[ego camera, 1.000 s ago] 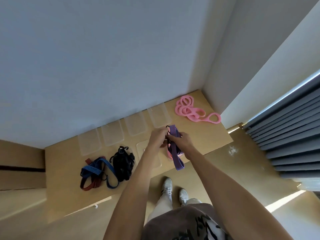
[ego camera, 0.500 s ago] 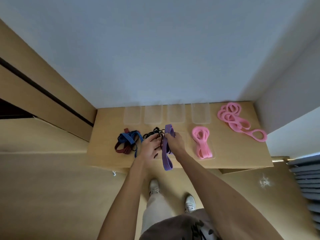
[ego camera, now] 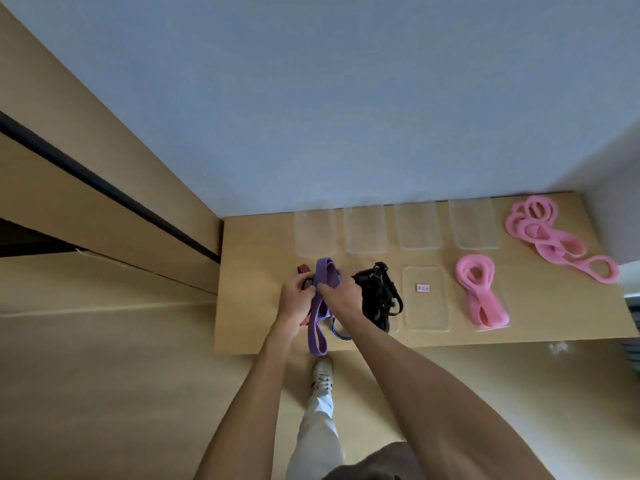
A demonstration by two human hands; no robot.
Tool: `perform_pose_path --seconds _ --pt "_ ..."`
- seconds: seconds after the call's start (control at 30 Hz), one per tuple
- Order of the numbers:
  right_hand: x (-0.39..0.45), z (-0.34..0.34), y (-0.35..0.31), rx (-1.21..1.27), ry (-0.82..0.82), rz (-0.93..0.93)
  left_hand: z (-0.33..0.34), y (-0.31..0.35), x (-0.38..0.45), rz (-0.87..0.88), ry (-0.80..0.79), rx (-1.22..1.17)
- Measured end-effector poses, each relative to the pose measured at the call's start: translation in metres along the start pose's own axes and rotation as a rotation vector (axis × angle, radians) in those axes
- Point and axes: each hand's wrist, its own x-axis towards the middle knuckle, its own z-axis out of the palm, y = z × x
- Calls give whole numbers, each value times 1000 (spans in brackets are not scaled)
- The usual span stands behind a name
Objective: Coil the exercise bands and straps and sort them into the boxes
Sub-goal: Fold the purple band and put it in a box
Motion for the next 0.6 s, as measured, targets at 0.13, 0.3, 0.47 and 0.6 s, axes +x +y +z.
perform_pose_path --seconds 0.13,0.3,0.47,0.6 --pt "17 35 -1 -77 49 46 -24 -19 34 44 -80 159" --pt "26 52 0 -201 133 29 -32 -25 51 170 21 310" --pt "11 52 -9 -252 217 4 -40 -21 44 266 200 529" --pt "-6 29 -18 -205 215 -66 -37 -1 30 423 158 522"
